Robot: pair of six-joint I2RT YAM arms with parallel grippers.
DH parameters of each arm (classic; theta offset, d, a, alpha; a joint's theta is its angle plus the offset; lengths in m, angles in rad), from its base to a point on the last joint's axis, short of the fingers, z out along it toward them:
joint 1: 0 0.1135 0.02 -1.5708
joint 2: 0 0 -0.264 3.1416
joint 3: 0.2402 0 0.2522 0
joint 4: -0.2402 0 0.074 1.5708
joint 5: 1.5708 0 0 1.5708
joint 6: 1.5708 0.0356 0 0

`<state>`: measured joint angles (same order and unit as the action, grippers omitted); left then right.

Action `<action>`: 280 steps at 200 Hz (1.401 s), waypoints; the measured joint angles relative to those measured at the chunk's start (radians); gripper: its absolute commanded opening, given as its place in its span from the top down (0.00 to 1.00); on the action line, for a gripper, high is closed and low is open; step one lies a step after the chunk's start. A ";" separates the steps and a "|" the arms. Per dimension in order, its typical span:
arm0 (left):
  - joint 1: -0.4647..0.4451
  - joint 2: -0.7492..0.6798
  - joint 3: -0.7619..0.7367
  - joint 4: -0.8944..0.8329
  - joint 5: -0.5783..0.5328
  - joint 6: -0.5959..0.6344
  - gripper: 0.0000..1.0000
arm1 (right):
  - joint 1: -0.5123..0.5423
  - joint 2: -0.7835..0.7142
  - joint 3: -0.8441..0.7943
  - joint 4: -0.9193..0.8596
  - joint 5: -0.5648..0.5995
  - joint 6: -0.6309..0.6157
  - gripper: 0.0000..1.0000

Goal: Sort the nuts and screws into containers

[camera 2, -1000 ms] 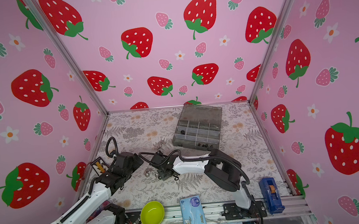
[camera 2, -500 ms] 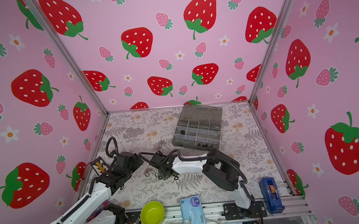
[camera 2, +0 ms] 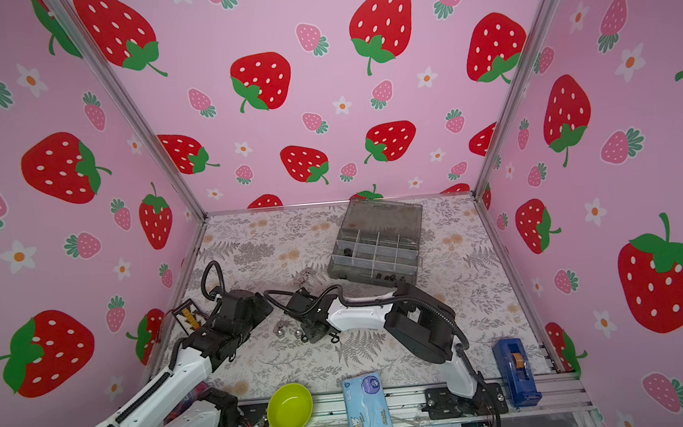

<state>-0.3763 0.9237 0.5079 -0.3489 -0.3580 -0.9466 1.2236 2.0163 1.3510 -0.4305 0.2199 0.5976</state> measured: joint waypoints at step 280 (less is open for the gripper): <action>0.001 0.007 0.000 0.001 0.010 0.000 0.01 | -0.066 -0.126 -0.123 -0.037 0.077 0.010 0.52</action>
<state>-0.3756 0.9306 0.5083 -0.3481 -0.3477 -0.9470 1.1572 1.8900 1.2278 -0.4671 0.2970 0.6071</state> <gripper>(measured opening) 0.993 0.480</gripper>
